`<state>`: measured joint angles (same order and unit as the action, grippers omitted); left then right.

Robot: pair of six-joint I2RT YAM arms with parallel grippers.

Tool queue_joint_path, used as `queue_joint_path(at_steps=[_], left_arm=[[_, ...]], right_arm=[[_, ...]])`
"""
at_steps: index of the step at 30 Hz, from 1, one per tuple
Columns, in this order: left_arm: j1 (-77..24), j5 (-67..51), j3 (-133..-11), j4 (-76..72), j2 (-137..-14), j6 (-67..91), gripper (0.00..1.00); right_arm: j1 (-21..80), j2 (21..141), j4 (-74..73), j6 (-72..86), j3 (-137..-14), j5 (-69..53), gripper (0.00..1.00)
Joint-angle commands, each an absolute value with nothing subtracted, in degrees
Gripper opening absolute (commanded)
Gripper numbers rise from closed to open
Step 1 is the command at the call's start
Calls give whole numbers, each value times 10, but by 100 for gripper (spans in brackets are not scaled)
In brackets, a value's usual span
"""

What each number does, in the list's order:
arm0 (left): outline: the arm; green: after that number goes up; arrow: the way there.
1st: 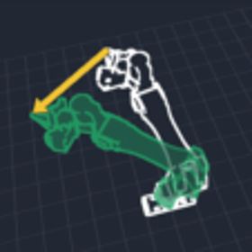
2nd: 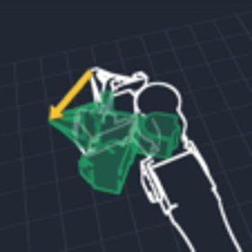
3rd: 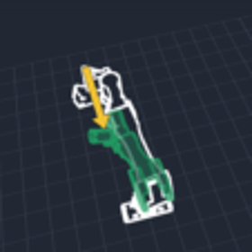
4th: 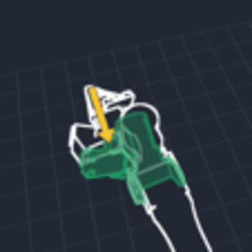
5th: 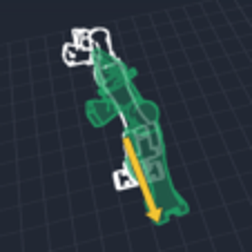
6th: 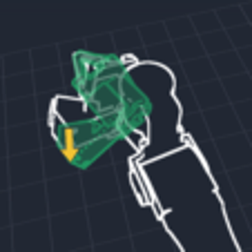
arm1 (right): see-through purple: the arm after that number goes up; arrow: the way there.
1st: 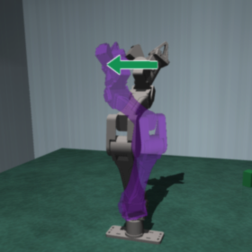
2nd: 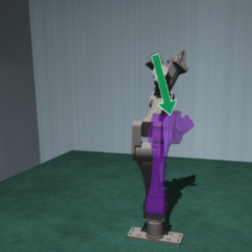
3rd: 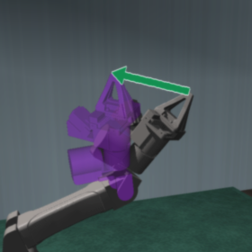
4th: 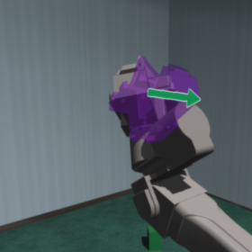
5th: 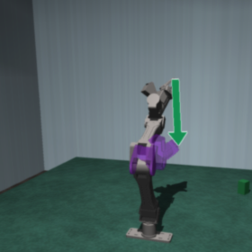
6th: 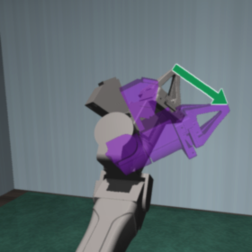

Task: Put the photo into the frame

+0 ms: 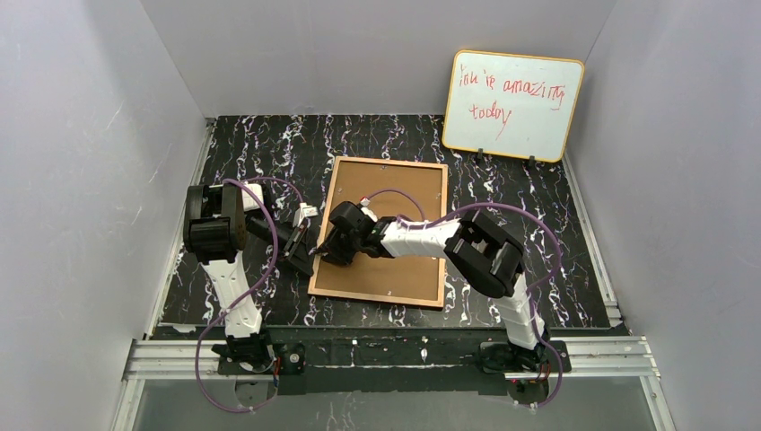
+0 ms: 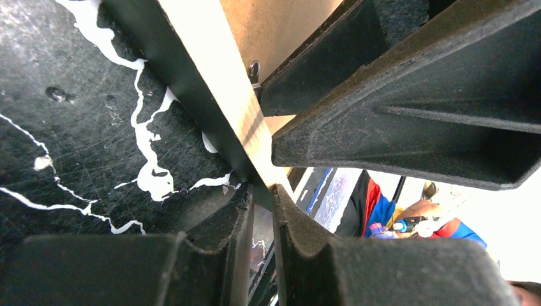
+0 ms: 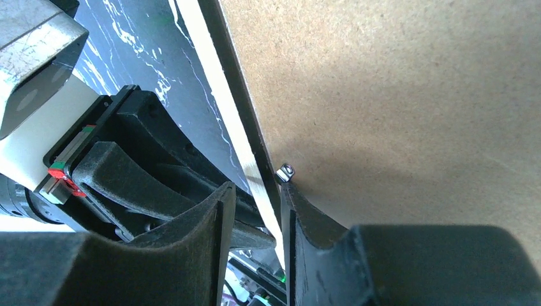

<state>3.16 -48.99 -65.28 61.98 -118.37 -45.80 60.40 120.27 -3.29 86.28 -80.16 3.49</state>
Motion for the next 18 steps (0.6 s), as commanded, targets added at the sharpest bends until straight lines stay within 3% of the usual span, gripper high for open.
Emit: queue_joint_path(at_steps=[1,14,18], left_arm=[[20,-435,-635,540,-1182,-490,13],[17,-434,-631,538,-1180,-490,13],[18,-437,-648,561,-1180,-500,13]], right_arm=[[599,1238,-63,846,-813,79,41],[595,1245,-56,839,-819,70,32],[592,1220,-35,822,-813,59,43]])
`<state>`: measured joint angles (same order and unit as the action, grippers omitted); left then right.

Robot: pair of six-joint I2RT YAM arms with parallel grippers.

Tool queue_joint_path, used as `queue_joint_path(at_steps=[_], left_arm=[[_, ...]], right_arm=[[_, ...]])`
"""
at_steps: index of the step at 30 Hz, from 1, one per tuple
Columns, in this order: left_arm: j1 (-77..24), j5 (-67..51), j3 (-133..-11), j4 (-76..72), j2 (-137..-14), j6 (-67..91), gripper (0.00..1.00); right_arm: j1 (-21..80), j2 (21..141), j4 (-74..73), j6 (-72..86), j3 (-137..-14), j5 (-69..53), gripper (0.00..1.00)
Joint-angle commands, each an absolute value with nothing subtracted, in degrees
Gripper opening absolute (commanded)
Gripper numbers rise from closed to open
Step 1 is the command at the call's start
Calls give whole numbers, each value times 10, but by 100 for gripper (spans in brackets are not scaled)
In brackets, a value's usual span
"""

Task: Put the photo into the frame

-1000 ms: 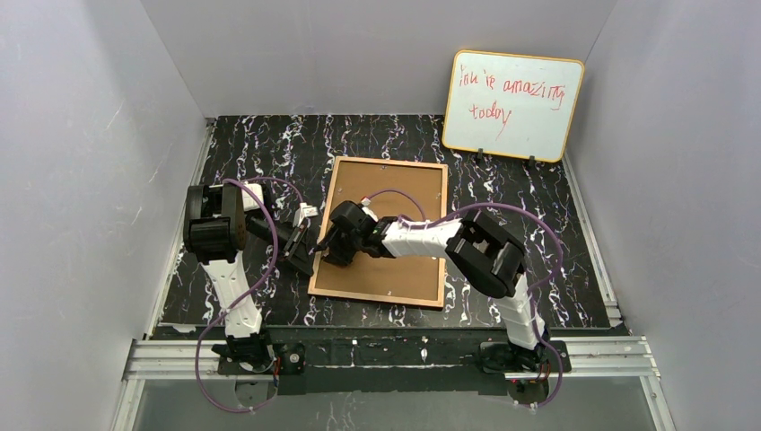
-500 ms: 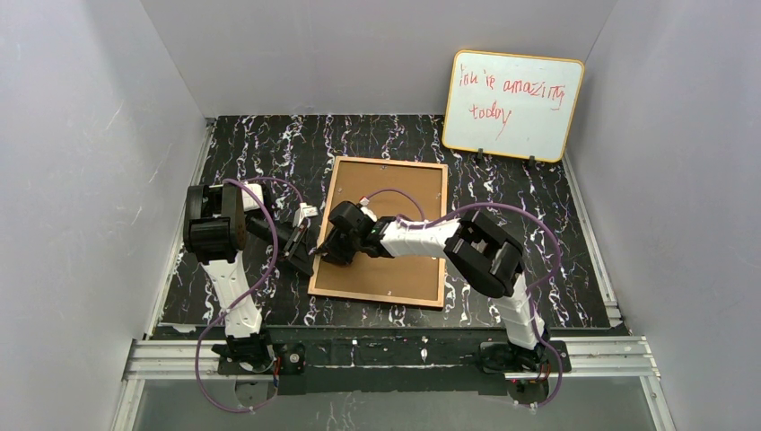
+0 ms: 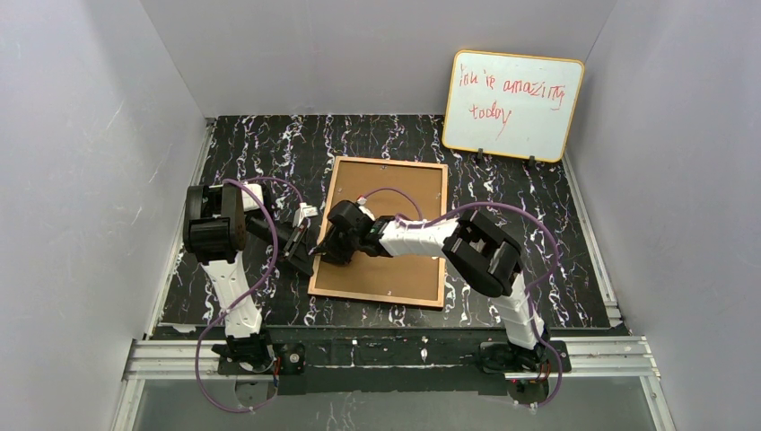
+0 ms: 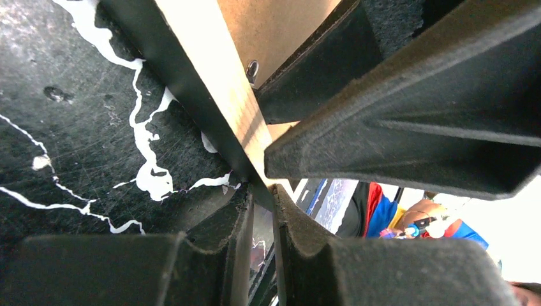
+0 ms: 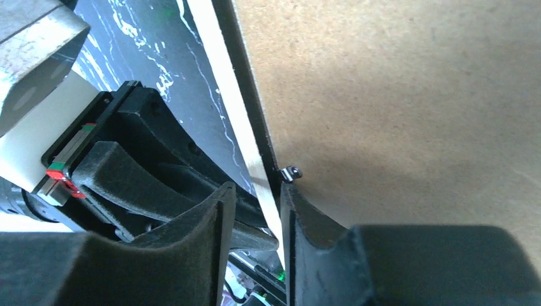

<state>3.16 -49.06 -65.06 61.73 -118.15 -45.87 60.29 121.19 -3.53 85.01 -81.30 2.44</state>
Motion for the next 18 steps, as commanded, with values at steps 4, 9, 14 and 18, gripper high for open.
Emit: queue_joint_path(at_steps=[4,9,14,18], left_arm=[[32,-449,-684,598,-1185,-508,13],[63,-471,-763,660,-1201,-517,17],[68,-501,-845,671,-1226,-484,36],[64,-544,-902,666,-1270,-443,48]], right_arm=[[576,1176,18,790,-791,41,51],[522,1119,125,746,-721,-21,61],[468,1116,121,682,-738,-85,69],[431,1156,93,633,-792,-109,70]])
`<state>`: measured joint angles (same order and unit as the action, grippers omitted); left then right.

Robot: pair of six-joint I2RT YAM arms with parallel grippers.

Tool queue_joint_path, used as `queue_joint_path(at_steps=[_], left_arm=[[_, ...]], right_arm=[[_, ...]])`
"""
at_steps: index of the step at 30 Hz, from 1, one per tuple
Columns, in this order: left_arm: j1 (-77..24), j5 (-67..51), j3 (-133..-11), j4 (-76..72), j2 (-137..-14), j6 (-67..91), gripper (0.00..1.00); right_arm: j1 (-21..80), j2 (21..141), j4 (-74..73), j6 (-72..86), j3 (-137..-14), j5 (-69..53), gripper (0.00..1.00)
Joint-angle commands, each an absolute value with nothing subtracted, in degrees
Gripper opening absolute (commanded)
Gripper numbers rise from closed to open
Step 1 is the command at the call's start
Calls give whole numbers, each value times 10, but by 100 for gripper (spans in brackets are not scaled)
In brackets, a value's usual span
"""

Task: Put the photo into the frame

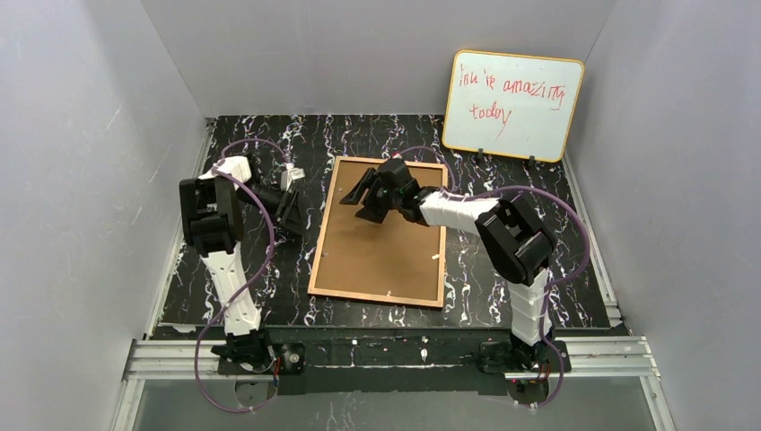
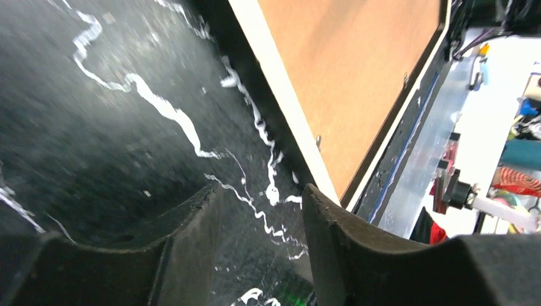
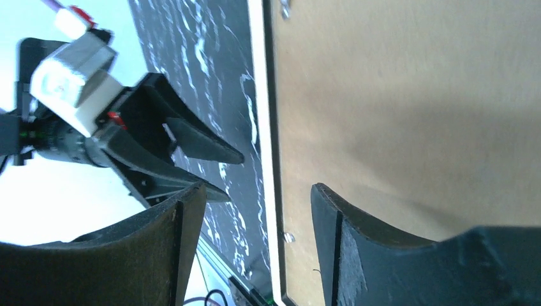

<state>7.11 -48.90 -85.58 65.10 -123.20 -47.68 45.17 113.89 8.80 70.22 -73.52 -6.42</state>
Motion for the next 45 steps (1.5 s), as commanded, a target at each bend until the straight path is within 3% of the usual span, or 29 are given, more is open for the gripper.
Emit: queue_joint_path(at_steps=[1,6,12,19,25,45], left_arm=[[60,-552,-916,668,-1282,-437,49],[37,-572,-958,647,-1323,-386,51],[19,-575,-974,596,-1339,-332,47],[8,-529,-955,546,-1349,-305,29],[-12,-511,-938,528,-1343,-299,20],[-16,-491,-911,515,-1338,-314,15]], right_arm=[[424,1170,90,623,-805,-118,70],[399,1246,50,578,-898,-141,70],[379,1304,39,569,-958,-152,69],[373,1358,17,568,-1019,-161,65],[377,1390,11,574,-1056,-165,64],[395,1448,1,587,-1126,-189,58]])
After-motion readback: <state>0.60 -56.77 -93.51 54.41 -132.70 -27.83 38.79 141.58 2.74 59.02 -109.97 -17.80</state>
